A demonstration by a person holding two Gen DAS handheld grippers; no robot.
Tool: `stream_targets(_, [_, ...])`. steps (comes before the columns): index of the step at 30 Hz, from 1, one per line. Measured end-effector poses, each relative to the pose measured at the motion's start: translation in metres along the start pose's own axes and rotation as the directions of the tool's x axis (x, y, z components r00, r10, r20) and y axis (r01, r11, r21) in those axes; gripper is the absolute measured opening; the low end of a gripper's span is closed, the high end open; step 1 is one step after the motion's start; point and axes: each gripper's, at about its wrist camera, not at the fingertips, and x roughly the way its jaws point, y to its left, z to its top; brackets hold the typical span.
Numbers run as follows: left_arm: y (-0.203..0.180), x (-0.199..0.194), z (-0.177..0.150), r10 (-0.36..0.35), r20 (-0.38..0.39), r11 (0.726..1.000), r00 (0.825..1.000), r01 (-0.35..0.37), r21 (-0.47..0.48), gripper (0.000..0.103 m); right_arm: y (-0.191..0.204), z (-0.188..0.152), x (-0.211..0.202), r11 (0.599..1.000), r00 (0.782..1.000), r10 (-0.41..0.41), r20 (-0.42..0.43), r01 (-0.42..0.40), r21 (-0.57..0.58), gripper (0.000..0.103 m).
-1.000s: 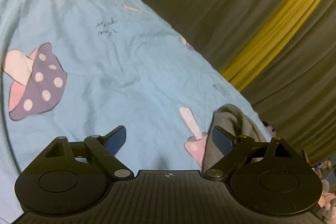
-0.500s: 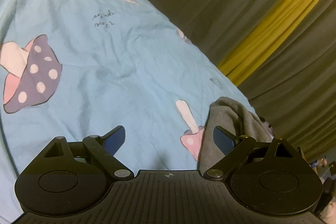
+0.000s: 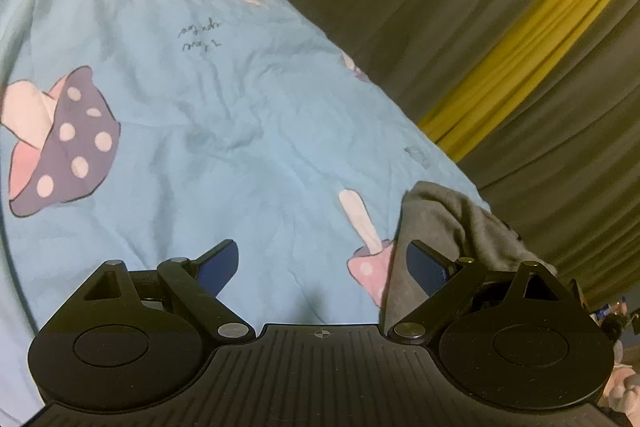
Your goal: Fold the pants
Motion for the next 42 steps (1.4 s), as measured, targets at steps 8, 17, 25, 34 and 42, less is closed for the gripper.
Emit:
stream_targets(8, [-0.066,0.004,-0.03,-0.103,-0.123,0.903,0.987,0.145,0.405,0.097,-0.026,0.029,-0.045,0.895,0.984,0.127,0.123,-0.167,0.414,0.037])
stream_targets(17, [-0.143,0.054,-0.107,0.016,-0.245,0.7,0.97,0.164,0.695,0.094,-0.062,0.006,-0.122,0.398,0.863,0.285,0.416,-0.502,0.768,0.036])
stream_targets(25, [-0.121,0.077,-0.085,0.069,-0.219,0.841,0.973,0.061,0.538,0.037,-0.095,-0.053,-0.149,0.146,0.882,0.207,0.425,-0.457,0.877,0.037])
stream_targets(34, [-0.105,0.041,-0.074,-0.008,-0.156,0.893,0.988,0.077,0.443,0.037,-0.105,-0.114,-0.15,0.104,0.923,0.163,0.349,-0.368,0.924,0.036])
stream_targets(42, [-0.115,0.048,-0.077,0.044,-0.187,0.868,0.981,0.055,0.494,0.082,-0.128,-0.19,-0.125,0.065,0.988,0.092,0.124,-0.131,0.989,0.062])
